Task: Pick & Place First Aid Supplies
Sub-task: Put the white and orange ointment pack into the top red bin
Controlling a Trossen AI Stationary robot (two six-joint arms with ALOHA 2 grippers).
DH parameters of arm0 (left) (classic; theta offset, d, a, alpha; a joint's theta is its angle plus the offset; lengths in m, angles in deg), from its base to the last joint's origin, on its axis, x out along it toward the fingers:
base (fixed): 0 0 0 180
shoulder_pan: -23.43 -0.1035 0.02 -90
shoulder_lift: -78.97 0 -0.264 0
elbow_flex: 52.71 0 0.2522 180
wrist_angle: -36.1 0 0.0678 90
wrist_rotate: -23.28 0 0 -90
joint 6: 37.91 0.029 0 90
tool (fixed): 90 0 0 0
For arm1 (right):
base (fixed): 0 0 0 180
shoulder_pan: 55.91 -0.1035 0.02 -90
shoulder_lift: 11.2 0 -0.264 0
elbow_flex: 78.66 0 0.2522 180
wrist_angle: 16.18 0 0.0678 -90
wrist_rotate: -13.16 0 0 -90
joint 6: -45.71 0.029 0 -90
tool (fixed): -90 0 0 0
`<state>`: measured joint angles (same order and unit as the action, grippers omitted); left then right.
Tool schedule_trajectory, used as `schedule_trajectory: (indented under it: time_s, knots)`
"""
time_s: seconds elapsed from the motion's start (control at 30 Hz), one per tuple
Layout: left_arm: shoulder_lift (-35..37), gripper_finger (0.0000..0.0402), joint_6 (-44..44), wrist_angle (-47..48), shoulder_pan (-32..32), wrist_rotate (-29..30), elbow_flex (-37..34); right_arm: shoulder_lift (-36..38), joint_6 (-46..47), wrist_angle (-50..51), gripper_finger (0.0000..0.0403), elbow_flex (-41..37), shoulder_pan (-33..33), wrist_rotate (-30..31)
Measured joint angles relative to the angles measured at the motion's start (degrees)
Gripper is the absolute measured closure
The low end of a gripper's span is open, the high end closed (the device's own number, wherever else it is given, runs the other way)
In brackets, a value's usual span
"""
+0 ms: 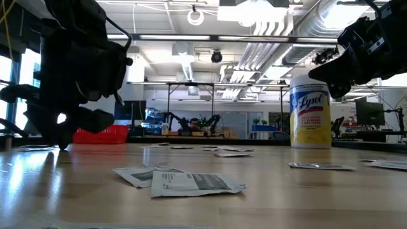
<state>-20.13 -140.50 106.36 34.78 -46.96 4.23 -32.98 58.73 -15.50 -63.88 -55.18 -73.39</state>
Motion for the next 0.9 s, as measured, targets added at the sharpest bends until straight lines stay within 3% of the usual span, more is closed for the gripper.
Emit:
schedule_trajectory:
  time_s: [0.27,0.67,0.9]
  knots:
    - [-0.10,0.0395,-1.32,-0.31,-0.02,-0.25,0.00,0.00,-0.01,-0.02,0.0391,0.00,-0.02,0.01]
    - [1.07,0.0401,1.00,4.90,-0.19,1.50,2.97,0.00,0.00,-0.02,0.0391,0.00,-0.02,0.00]
    - [6.13,0.0401,9.08,5.56,-0.17,8.77,6.11,0.00,-0.01,-0.02,0.0391,0.00,-0.01,0.00]
